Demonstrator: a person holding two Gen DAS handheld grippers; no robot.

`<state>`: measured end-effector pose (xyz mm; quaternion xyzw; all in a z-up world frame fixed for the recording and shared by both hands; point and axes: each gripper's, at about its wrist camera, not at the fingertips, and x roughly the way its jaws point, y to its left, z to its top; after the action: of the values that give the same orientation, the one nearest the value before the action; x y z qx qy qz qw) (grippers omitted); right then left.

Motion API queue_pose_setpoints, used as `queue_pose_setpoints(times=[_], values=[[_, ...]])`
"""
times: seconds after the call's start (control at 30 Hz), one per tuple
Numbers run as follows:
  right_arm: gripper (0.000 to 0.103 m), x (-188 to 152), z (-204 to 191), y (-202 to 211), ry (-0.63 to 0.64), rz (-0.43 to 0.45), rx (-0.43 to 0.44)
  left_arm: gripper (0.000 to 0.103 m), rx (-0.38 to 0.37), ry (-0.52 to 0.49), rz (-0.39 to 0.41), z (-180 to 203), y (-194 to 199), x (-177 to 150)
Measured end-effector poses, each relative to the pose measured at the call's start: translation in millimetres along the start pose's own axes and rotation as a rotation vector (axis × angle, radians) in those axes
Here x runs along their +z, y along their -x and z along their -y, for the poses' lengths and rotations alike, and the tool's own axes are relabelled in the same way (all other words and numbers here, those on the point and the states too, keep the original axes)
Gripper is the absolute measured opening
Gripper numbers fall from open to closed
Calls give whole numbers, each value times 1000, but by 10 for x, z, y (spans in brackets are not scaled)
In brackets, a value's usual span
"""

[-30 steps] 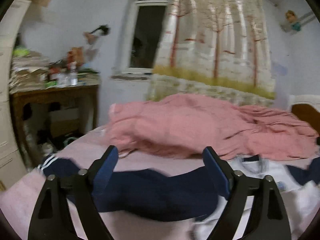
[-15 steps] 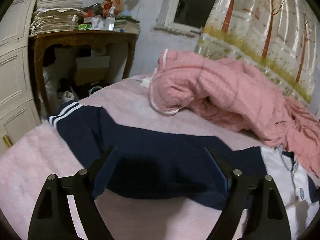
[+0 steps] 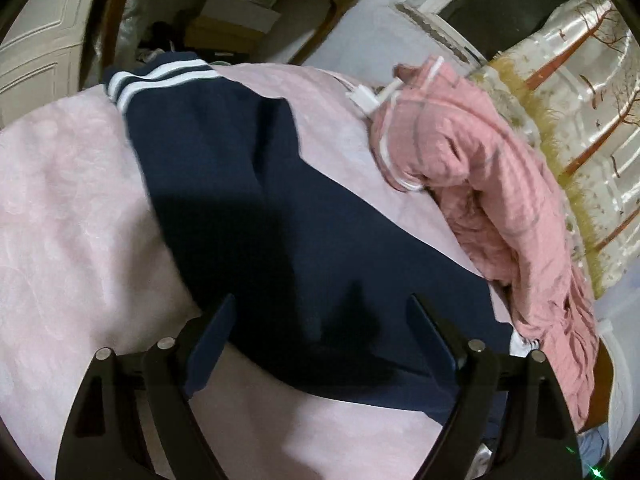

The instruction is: Fold large clothes

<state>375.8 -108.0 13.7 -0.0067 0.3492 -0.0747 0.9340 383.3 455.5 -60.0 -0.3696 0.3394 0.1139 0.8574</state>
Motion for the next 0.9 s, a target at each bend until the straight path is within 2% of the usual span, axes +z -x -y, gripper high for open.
queue_pose_setpoints(times=[0.1, 0.23, 0.33, 0.47, 0.53, 0.57, 0.63, 0.7, 0.73, 0.83, 0.9], values=[[85, -10, -42, -17, 27, 4, -12, 75, 24, 72, 66, -141, 158, 47], [85, -9, -24, -55, 28, -6, -7, 76, 104, 102, 89, -330, 177, 123], [85, -10, 2, -73, 22, -11, -5, 76, 38, 131, 68, -438, 171, 152], [85, -4, 28, -100, 18, -19, -2, 75, 49, 79, 60, -390, 77, 151], [85, -1, 50, -104, 9, -23, 6, 40, 42, 59, 83, -352, 61, 172], [85, 3, 62, -103, 4, -24, 13, 6, 21, 64, 82, -378, 62, 174], [85, 10, 84, -94, 2, -20, 17, 4, -35, 60, 107, -356, 128, 171], [85, 14, 113, -89, -2, -14, 10, 4, -11, -19, 188, -146, 316, 168], [85, 18, 126, -84, -5, -13, 7, 4, -34, -66, 239, -6, 454, 161], [85, 63, 225, -51, -32, -11, 11, 4, -206, -139, 345, 440, 905, 111], [85, 105, 308, -9, -57, -6, 24, 4, -249, -231, 389, 798, 1176, 23]])
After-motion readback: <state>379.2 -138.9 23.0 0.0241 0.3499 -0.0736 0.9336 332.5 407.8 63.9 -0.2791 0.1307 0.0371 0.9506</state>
